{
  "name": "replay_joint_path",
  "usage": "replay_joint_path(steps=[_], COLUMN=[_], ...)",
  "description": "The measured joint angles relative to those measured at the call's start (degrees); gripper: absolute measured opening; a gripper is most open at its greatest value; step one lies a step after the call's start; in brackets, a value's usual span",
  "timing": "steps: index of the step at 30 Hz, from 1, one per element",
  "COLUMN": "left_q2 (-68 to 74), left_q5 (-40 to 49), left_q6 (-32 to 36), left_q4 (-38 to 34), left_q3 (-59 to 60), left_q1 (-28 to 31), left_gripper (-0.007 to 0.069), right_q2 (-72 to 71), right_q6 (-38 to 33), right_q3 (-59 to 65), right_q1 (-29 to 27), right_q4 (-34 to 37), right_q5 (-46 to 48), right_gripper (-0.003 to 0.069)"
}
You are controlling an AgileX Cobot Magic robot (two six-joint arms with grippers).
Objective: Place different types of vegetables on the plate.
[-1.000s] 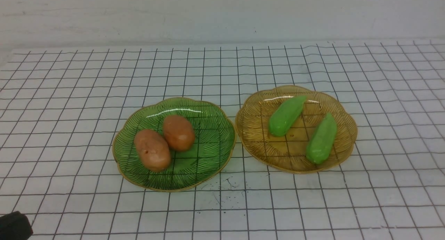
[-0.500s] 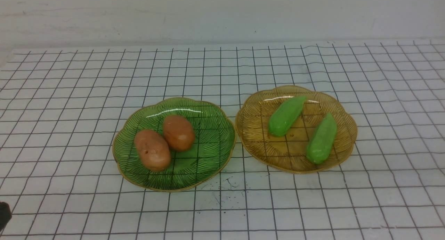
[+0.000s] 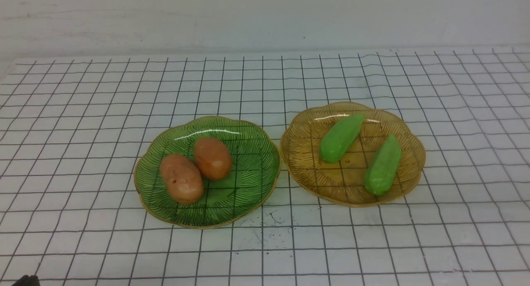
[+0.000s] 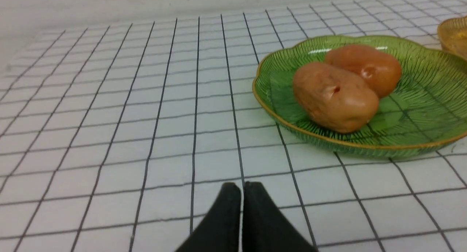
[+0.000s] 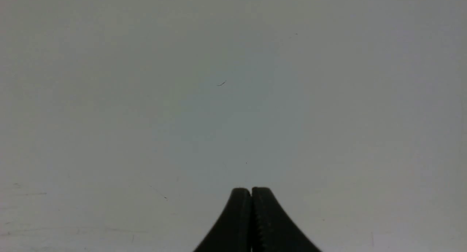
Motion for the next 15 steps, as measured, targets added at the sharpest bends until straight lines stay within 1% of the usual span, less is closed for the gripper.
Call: replay_joint_path(steps=[3, 15], left_q2=[0.0, 0.0], left_q5=[2.9, 3.3], left_q6=[0.1, 0.2], left_q4=[-0.1, -0.1], left_q3=[0.1, 0.1], left_q1=[0.0, 0.0], left_gripper=[-0.0008, -0.0008], right_q2=[0.0, 0.0], right_q6=[0.0, 0.0], right_q3=[0.0, 0.0], right_q1=[0.0, 0.0], right_q4=[0.0, 0.0], right_q5=[0.0, 0.0], right_gripper=[-0.0014, -0.0014])
